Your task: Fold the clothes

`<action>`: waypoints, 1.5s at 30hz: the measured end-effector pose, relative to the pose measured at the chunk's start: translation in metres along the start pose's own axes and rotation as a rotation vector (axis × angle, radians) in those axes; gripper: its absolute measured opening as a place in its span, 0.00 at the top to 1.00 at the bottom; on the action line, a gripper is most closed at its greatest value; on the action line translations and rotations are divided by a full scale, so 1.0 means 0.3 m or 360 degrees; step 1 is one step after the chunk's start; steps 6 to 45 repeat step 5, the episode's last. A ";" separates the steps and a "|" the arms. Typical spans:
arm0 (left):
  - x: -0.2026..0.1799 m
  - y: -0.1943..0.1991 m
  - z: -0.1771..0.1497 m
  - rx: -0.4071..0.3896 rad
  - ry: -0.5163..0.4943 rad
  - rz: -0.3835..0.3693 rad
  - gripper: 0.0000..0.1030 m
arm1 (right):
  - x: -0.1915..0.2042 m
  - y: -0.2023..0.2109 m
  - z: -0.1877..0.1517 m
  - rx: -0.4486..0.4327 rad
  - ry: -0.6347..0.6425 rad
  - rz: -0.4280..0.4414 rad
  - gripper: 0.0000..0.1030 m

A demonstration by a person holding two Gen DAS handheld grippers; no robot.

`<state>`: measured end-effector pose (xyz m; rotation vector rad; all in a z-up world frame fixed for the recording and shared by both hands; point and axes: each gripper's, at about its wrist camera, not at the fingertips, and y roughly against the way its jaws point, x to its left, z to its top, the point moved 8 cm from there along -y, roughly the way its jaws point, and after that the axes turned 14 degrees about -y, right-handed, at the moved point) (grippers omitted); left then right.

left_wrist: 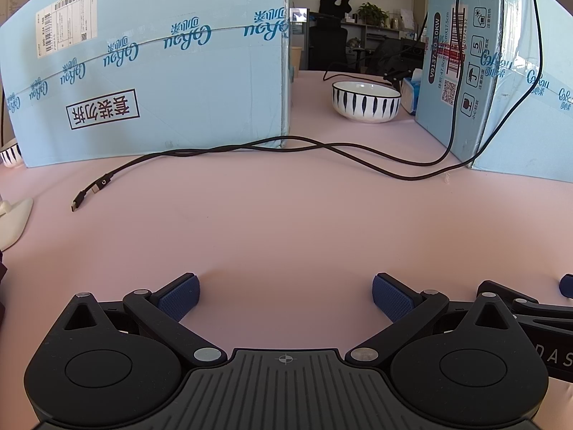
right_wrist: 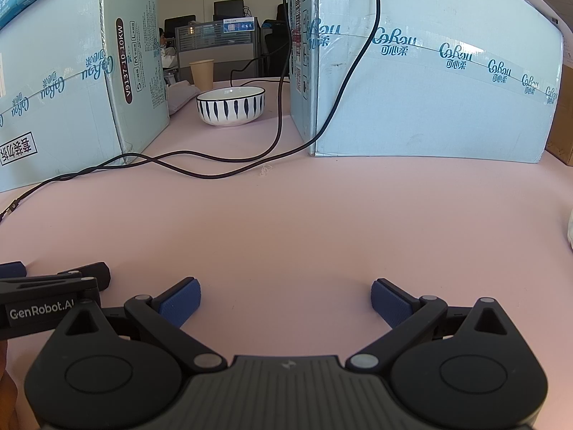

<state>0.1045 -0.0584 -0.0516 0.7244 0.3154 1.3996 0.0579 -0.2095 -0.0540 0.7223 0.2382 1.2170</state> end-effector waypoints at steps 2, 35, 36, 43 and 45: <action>0.000 -0.001 0.000 0.0000 -0.0001 0.0001 0.00 | 0.000 0.000 0.000 0.0000 0.0000 0.0000 0.00; 0.000 0.000 0.000 0.0000 -0.0001 0.0001 0.00 | -0.001 0.000 0.000 0.0000 0.0000 -0.0001 0.00; 0.000 0.000 0.000 0.0000 -0.0001 0.0001 0.00 | -0.001 0.000 0.000 0.0000 0.0000 -0.0001 0.00; 0.000 0.000 0.000 0.0000 -0.0001 0.0001 0.00 | -0.001 0.000 0.000 0.0000 0.0000 -0.0001 0.00; 0.000 0.000 0.000 0.0000 -0.0001 0.0001 0.00 | -0.001 0.000 0.000 0.0000 0.0000 -0.0001 0.00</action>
